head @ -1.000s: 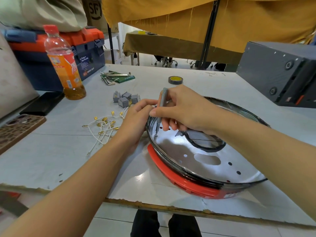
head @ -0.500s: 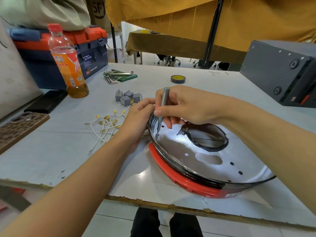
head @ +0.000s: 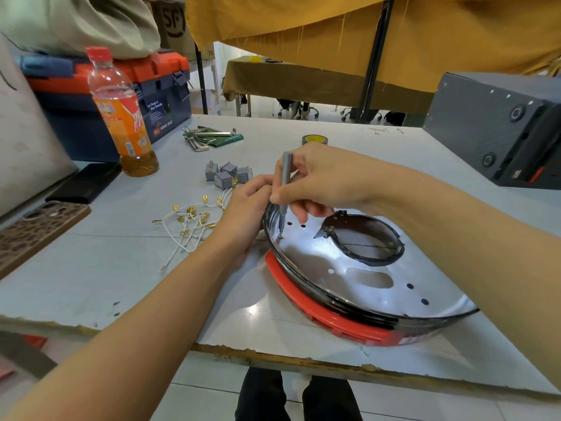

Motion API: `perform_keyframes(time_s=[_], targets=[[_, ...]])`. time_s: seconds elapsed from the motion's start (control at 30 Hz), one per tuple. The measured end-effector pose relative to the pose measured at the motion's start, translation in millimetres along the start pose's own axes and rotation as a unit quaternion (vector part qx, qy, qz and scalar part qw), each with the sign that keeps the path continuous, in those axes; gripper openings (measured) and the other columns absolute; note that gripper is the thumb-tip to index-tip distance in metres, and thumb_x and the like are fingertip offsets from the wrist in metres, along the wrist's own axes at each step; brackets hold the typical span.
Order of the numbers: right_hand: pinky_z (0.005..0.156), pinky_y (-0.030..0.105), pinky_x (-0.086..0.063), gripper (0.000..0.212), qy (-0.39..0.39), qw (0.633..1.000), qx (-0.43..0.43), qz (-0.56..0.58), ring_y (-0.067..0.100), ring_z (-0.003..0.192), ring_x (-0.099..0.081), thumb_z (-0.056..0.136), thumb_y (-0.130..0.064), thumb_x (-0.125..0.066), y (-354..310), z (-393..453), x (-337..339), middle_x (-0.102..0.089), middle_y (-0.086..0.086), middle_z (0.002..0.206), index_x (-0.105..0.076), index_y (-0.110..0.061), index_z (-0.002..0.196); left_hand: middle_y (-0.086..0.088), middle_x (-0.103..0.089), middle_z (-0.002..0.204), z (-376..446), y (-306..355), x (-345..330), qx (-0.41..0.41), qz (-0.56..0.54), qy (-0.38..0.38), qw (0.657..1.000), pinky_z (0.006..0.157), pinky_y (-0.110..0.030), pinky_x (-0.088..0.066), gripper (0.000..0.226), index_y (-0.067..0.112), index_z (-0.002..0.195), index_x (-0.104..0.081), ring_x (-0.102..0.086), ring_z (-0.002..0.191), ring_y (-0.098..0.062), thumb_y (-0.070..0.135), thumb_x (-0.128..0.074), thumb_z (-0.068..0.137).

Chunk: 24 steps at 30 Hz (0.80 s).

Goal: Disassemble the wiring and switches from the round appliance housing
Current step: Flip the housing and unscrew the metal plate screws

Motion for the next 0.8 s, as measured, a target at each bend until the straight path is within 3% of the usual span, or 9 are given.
perform_keyframes(time_s=[0.07, 0.17, 0.33, 0.5, 0.57, 0.67, 0.73, 0.8], targets=[[0.039, 0.021, -0.044, 0.010, 0.031, 0.998, -0.021, 0.052, 0.015, 0.039, -0.051, 0.091, -0.002, -0.056, 3.0, 0.1, -2.0, -0.061, 0.010, 0.049, -0.060, 0.003, 0.083, -0.006, -0.063, 0.061, -0.5, -0.8, -0.3, -0.001, -0.009, -0.007, 1.000, 0.061, -0.028, -0.045, 0.024, 0.018, 0.081, -0.068, -0.057, 0.061, -0.019, 0.011, -0.048, 0.091], [0.043, 0.024, -0.051, 0.027, 0.073, 0.993, -0.040, 0.089, 0.022, 0.042, -0.056, 0.097, -0.017, -0.052, 5.1, -1.2, -4.2, -0.064, 0.014, 0.051, -0.064, 0.001, 0.080, 0.003, -0.063, 0.055, -1.1, -1.9, -1.7, -0.002, -0.013, -0.012, 1.000, 0.057, -0.024, -0.047, 0.033, 0.027, 0.074, -0.072, -0.059, 0.056, -0.010, 0.018, -0.046, 0.091], [0.040, 0.022, -0.051, 0.045, 0.145, 0.983, -0.011, -0.108, 0.018, 0.037, -0.059, 0.098, -0.022, -0.048, -9.7, -6.5, 3.3, -0.064, 0.007, 0.050, -0.054, -0.007, 0.056, 0.003, -0.060, 0.052, -0.3, -2.2, -1.6, 0.002, -0.009, -0.005, 1.000, 0.061, -0.030, -0.044, 0.029, 0.029, 0.063, -0.069, -0.055, 0.058, -0.015, 0.025, -0.049, 0.083], [0.045, 0.027, -0.053, 0.042, 0.090, 0.993, -0.024, -0.076, 0.020, 0.042, -0.060, 0.101, -0.018, -0.041, -8.4, -3.7, -3.0, -0.065, 0.007, 0.052, -0.052, -0.005, 0.063, 0.004, -0.057, 0.048, 0.3, -4.2, -1.9, 0.006, -0.009, -0.008, 1.000, 0.060, -0.030, -0.043, 0.029, 0.030, 0.056, -0.066, -0.054, 0.053, -0.011, 0.024, -0.048, 0.078], [0.041, 0.023, -0.050, 0.043, 0.071, 0.996, -0.020, -0.048, 0.013, 0.039, -0.056, 0.102, -0.017, -0.041, -6.5, -1.1, -3.4, -0.063, 0.005, 0.050, -0.056, -0.001, 0.065, 0.002, -0.060, 0.052, 0.1, -3.9, -1.8, 0.007, -0.014, -0.008, 1.000, 0.065, -0.031, -0.045, 0.026, 0.030, 0.062, -0.069, -0.057, 0.057, -0.012, 0.024, -0.050, 0.079], [0.041, 0.016, -0.043, 0.042, 0.039, 0.999, 0.000, -0.031, 0.005, 0.036, -0.049, 0.102, -0.019, -0.042, -6.9, -0.7, -2.2, -0.062, 0.002, 0.048, -0.063, 0.000, 0.070, -0.005, -0.063, 0.059, 0.1, -2.8, -1.3, 0.001, -0.020, -0.008, 1.000, 0.073, -0.037, -0.044, 0.020, 0.019, 0.071, -0.066, -0.058, 0.068, -0.022, 0.018, -0.050, 0.083], [0.044, 0.014, -0.042, 0.040, 0.015, 0.999, 0.024, -0.034, 0.007, 0.040, -0.048, 0.102, -0.021, -0.043, -8.9, -3.7, -1.7, -0.063, 0.004, 0.052, -0.066, -0.007, 0.071, -0.009, -0.064, 0.062, -0.3, -1.6, -2.9, -0.001, -0.018, -0.014, 1.000, 0.071, -0.037, -0.045, 0.015, 0.011, 0.075, -0.062, -0.059, 0.067, -0.024, 0.018, -0.050, 0.079], [0.048, 0.016, -0.042, 0.038, -0.015, 0.999, 0.034, -0.025, 0.010, 0.047, -0.047, 0.101, -0.023, -0.043, -7.1, -7.0, -0.4, -0.062, 0.004, 0.056, -0.066, -0.001, 0.081, -0.018, -0.065, 0.072, -0.4, 0.2, -5.1, -0.002, -0.017, -0.020, 1.000, 0.077, -0.045, -0.051, 0.021, 0.004, 0.084, -0.063, -0.064, 0.075, -0.035, 0.020, -0.050, 0.077]])
Point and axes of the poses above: each hand's wrist, its own z-axis towards the middle knuckle, its own x-axis out of the back of the hand, y = z × x, the point moved 9 cm from there along z, towards the middle knuckle
